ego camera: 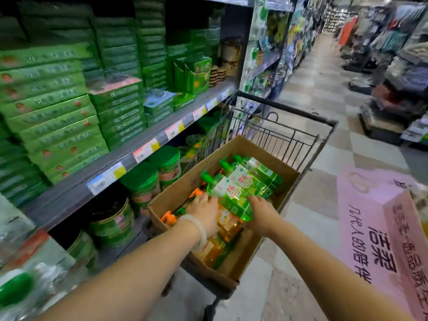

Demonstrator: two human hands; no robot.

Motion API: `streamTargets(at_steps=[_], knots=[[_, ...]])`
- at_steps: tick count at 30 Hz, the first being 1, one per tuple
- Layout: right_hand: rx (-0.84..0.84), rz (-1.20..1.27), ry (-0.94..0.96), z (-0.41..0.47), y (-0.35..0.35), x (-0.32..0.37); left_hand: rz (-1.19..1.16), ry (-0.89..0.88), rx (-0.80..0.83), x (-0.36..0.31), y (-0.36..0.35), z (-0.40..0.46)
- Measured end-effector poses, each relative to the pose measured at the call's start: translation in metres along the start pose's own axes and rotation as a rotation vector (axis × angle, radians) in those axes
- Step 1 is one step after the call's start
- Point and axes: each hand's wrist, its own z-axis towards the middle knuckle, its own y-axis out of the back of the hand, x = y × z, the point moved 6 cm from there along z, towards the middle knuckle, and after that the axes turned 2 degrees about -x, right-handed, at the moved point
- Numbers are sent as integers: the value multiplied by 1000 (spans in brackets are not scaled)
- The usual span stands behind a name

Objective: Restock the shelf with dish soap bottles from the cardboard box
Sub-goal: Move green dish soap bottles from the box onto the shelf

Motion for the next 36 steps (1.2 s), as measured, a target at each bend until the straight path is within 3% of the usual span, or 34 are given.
streamTargets(at_steps=[7, 11, 14, 17, 20, 25, 32, 36], knots=[[144, -61, 109, 128, -13, -29, -14, 157, 94, 13, -29, 91], [278, -76, 158, 198, -27, -46, -93, 334, 122, 22, -58, 143], [364, -29, 180, 240, -35, -61, -282, 498, 201, 19, -80, 170], [461, 37, 192, 264, -50, -69, -665, 732, 236, 14, -106, 185], [584, 88, 169, 280, -86, -83, -1021, 897, 146, 6, -134, 197], [586, 144, 159, 295, -96, -83, -1373, 1051, -95, -6, -158, 218], [646, 372, 84, 301, -100, -93, -1400, 1133, -256, -11, -160, 220], [671, 470, 107, 295, -83, -86, -1374, 1062, -244, -5, -145, 207]])
